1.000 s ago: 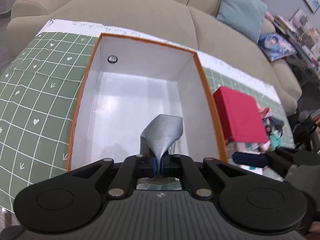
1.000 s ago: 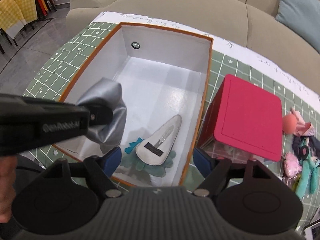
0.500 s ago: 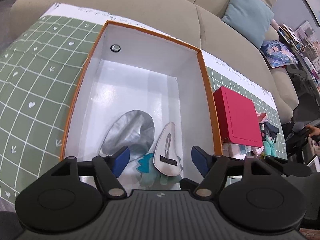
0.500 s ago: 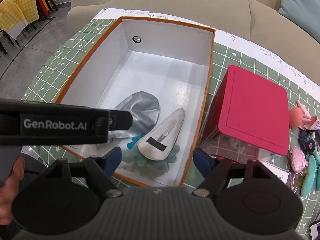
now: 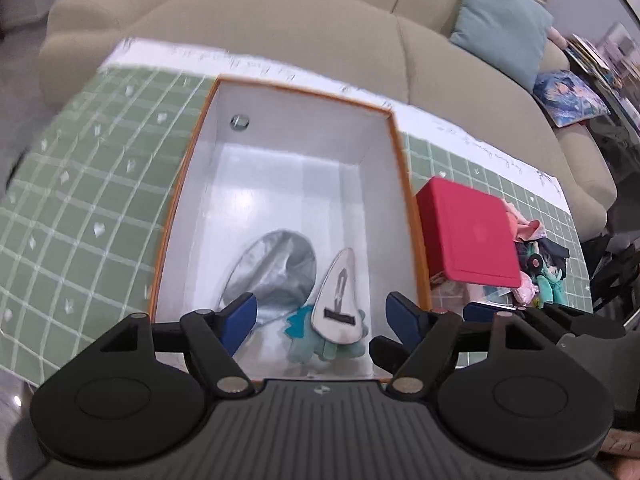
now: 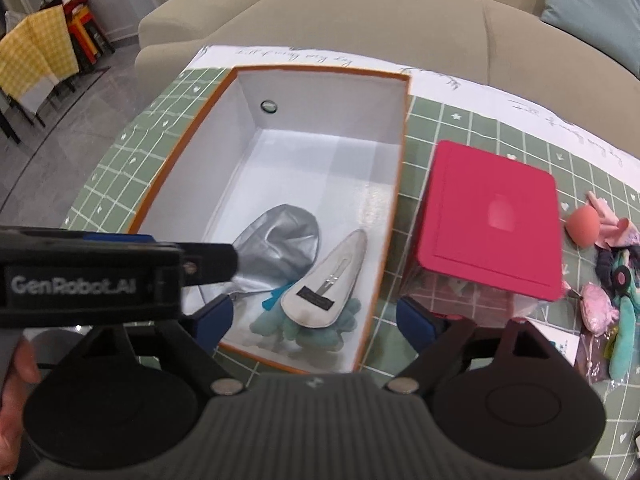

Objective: Organize soft objects
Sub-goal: 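Move both grippers back over the remaining pile of soft items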

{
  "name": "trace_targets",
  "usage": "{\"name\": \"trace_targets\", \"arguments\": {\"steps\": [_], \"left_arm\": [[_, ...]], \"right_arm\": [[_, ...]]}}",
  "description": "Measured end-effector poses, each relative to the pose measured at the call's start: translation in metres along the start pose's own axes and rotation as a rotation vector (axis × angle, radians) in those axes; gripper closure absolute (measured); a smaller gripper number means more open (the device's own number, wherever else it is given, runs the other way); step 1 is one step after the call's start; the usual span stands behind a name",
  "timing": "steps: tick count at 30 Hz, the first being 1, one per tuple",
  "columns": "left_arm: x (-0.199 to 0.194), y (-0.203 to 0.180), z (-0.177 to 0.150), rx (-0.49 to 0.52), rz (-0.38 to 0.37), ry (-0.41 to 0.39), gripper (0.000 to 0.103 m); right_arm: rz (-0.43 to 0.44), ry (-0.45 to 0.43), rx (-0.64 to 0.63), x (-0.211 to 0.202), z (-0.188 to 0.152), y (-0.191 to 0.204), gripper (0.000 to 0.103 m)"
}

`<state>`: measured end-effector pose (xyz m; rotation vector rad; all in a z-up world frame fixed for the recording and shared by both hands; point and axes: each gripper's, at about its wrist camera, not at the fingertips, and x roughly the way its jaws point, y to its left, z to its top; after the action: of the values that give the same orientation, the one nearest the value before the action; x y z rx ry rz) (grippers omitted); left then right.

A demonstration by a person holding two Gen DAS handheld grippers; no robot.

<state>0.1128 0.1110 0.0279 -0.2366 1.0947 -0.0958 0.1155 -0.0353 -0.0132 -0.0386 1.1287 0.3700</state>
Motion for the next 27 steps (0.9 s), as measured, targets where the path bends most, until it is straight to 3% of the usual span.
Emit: {"name": "trace_targets", "arguments": {"steps": [11, 19, 25, 27], "left_arm": [[-0.031, -0.069, 0.014, 0.054, -0.099, -0.041, 0.016], [-0.028, -0.137, 0.023, 0.122, -0.109, -0.080, 0.016], [-0.001, -0.193, 0.013, 0.195, -0.160, -0.016, 0.015], [0.013, -0.210, 0.005, 0.233, -0.170, 0.028, 0.015]], "right_arm": [[-0.011, -0.144, 0.095, -0.066, -0.011, -0.056, 0.016], [-0.126, -0.256, 0.197, -0.119, -0.033, -0.128, 0.014], [-0.139, -0.257, 0.273, -0.123, -0.054, -0.186, 0.014], [-0.103, -0.256, 0.336, -0.121, -0.062, -0.212, 0.015]]}}
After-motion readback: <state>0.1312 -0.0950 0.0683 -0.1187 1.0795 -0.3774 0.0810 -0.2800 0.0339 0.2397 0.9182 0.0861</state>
